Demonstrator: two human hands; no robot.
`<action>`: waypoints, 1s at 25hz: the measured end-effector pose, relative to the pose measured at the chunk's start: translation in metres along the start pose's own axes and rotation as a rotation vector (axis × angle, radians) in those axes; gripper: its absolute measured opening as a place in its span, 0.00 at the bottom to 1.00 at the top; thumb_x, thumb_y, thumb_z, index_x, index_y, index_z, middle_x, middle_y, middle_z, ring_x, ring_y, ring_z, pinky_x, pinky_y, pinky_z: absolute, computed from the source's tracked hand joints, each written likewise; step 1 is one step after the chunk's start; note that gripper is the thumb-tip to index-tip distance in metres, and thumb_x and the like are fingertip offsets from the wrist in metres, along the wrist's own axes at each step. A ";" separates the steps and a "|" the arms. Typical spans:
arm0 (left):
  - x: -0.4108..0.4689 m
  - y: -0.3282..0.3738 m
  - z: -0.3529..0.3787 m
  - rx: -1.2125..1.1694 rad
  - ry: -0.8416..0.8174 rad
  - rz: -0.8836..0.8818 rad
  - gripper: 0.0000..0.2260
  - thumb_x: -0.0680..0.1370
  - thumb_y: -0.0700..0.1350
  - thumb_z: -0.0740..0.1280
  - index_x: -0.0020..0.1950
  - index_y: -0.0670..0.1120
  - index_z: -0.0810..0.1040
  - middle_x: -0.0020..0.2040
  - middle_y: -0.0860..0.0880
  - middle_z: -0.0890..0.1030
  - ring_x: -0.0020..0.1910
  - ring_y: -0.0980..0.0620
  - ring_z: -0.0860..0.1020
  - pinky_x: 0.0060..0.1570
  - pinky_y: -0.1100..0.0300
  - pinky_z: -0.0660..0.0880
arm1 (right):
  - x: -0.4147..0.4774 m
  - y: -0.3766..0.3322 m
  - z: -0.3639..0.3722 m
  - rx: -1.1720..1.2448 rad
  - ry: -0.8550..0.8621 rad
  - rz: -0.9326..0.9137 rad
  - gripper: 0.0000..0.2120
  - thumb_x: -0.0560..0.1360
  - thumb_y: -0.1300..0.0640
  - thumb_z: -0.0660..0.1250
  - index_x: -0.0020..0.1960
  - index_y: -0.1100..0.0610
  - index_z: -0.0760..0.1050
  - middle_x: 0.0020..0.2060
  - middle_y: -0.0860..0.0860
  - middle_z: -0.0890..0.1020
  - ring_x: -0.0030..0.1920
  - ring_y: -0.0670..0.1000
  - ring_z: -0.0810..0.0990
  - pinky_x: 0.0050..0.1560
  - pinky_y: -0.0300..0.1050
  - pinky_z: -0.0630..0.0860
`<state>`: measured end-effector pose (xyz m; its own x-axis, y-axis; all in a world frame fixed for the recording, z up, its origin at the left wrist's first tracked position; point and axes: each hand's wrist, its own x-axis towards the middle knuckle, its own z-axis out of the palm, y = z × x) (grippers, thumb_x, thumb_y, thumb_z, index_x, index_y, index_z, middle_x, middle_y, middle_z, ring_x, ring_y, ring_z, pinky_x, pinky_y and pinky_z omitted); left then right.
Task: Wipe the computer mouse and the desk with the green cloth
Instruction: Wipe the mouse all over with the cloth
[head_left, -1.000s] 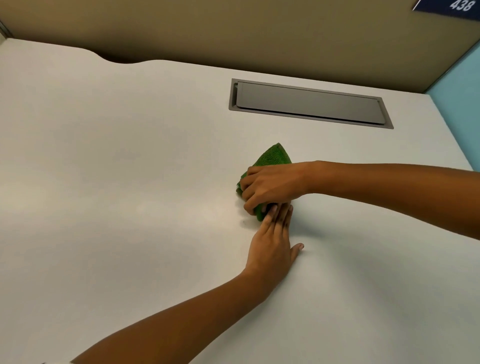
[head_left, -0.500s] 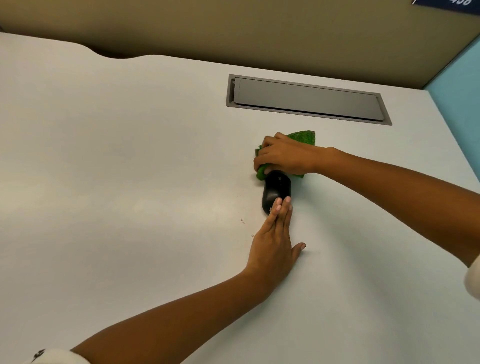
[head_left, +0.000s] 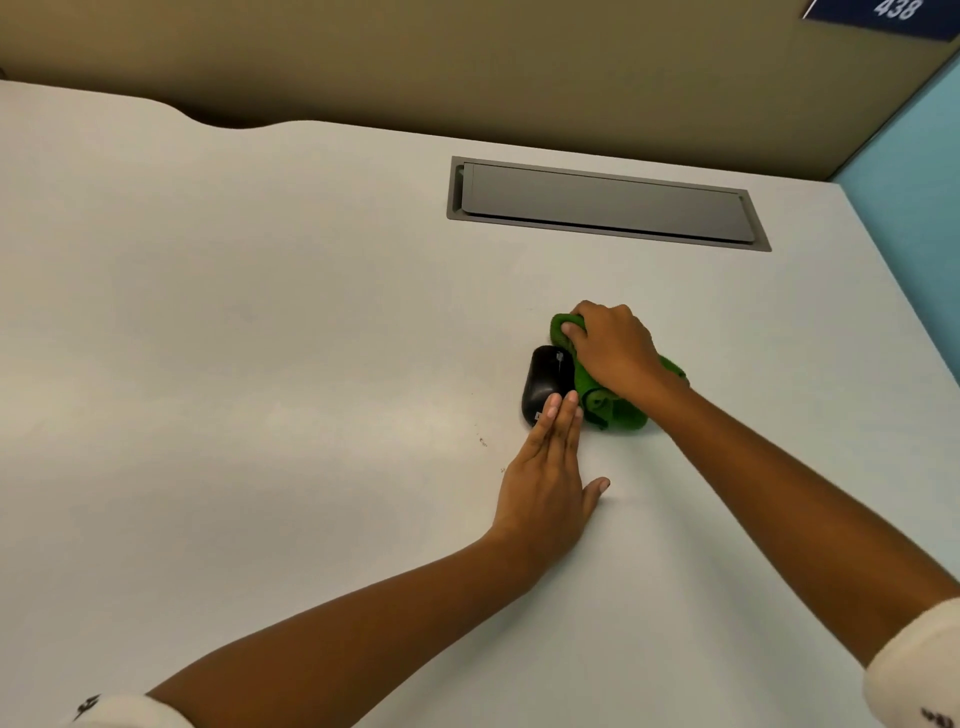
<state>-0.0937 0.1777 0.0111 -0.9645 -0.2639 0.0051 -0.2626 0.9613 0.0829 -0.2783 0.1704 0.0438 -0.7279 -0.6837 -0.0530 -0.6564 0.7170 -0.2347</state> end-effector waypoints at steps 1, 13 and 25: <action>0.000 0.000 0.000 0.016 -0.003 0.001 0.34 0.82 0.61 0.40 0.74 0.36 0.33 0.77 0.40 0.35 0.74 0.44 0.30 0.68 0.51 0.25 | -0.006 -0.001 0.002 0.012 0.030 0.071 0.14 0.80 0.51 0.57 0.53 0.61 0.74 0.47 0.60 0.81 0.41 0.57 0.77 0.40 0.48 0.72; 0.009 -0.039 -0.030 -0.489 0.267 0.002 0.23 0.81 0.44 0.54 0.76 0.40 0.62 0.68 0.41 0.76 0.68 0.47 0.74 0.77 0.55 0.43 | -0.092 0.031 -0.009 0.452 0.092 0.315 0.10 0.77 0.48 0.64 0.55 0.51 0.74 0.47 0.55 0.80 0.41 0.50 0.75 0.33 0.36 0.67; 0.085 -0.098 -0.027 -0.778 -0.094 0.093 0.13 0.80 0.46 0.65 0.64 0.51 0.79 0.68 0.50 0.76 0.69 0.53 0.72 0.75 0.45 0.46 | -0.128 -0.037 0.046 -0.094 0.561 -0.482 0.05 0.74 0.58 0.70 0.49 0.55 0.82 0.44 0.51 0.85 0.42 0.53 0.81 0.40 0.46 0.77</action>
<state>-0.1493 0.0584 0.0303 -0.9889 -0.1442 -0.0352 -0.1202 0.6388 0.7599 -0.1516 0.2256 0.0147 -0.3306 -0.7710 0.5443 -0.9243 0.3810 -0.0218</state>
